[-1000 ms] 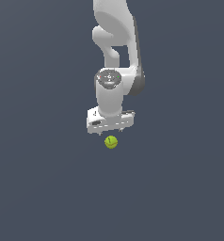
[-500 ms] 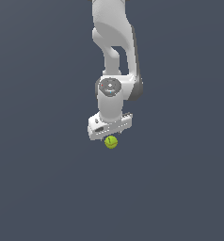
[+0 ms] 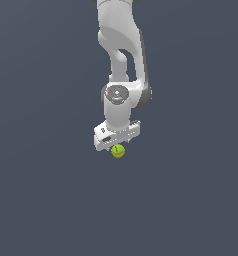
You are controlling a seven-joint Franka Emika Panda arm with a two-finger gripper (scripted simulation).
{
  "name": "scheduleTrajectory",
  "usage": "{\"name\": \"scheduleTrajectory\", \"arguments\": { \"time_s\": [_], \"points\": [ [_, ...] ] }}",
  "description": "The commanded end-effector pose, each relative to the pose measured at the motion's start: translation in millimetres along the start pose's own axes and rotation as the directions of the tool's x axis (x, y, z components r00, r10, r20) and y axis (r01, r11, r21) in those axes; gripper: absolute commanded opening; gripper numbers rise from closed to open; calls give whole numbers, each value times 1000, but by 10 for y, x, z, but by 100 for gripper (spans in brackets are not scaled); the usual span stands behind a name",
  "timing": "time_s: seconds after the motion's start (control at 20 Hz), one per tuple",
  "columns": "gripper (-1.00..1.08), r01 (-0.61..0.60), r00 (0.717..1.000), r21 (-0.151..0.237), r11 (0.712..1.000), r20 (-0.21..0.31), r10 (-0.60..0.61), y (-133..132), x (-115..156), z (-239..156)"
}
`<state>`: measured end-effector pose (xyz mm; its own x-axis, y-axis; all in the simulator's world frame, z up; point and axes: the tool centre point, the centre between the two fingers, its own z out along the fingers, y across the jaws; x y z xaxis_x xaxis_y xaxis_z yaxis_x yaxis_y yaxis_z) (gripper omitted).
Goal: Pick up the object and move it to a goal position.
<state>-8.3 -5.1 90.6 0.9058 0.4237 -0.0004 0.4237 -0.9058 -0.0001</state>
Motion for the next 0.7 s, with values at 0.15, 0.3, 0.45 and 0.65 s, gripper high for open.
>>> {"name": "scheduleTrajectory", "arguments": {
  "time_s": [0.15, 0.3, 0.45, 0.65],
  "points": [
    [100, 2, 1000, 0, 1000, 0, -2, -4, -6, 172],
    [100, 4, 1000, 0, 1000, 0, -4, -7, -10, 338],
    [100, 5, 1000, 0, 1000, 0, -5, -6, -9, 448],
    [100, 5, 1000, 0, 1000, 0, -5, -2, 0, 491]
  ]
}}
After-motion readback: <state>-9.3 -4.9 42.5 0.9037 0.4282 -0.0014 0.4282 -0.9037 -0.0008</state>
